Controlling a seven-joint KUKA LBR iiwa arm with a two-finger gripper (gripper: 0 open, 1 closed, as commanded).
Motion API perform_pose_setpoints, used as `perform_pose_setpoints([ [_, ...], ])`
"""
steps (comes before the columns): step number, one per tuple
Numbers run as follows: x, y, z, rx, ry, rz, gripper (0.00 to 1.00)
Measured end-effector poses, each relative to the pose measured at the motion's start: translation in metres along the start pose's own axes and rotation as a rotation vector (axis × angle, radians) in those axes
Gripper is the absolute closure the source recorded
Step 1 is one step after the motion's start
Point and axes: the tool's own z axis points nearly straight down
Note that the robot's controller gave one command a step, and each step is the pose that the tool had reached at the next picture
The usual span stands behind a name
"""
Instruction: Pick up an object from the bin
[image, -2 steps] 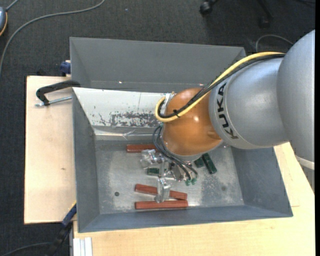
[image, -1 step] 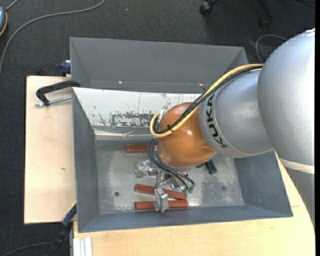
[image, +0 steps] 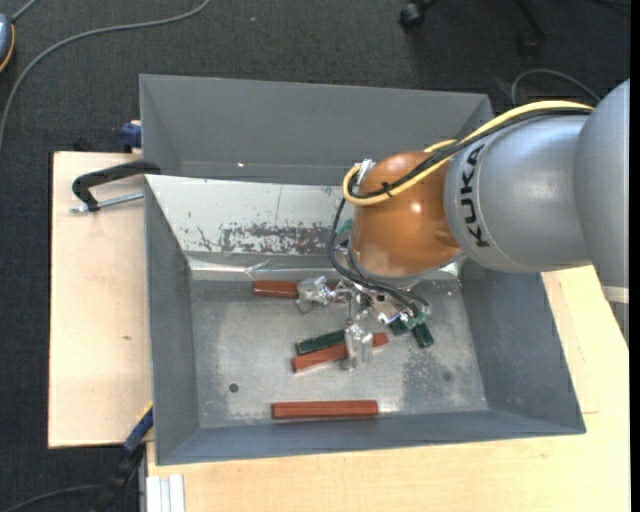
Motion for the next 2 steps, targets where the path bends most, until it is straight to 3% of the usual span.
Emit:
perform_pose_setpoints([
  [1, 0.0, 0.004, 0.0, -0.005, 0.003, -0.003, 1.0],
  [2, 0.024, -0.011, -0.17, 0.001, -0.005, -0.169, 1.0],
])
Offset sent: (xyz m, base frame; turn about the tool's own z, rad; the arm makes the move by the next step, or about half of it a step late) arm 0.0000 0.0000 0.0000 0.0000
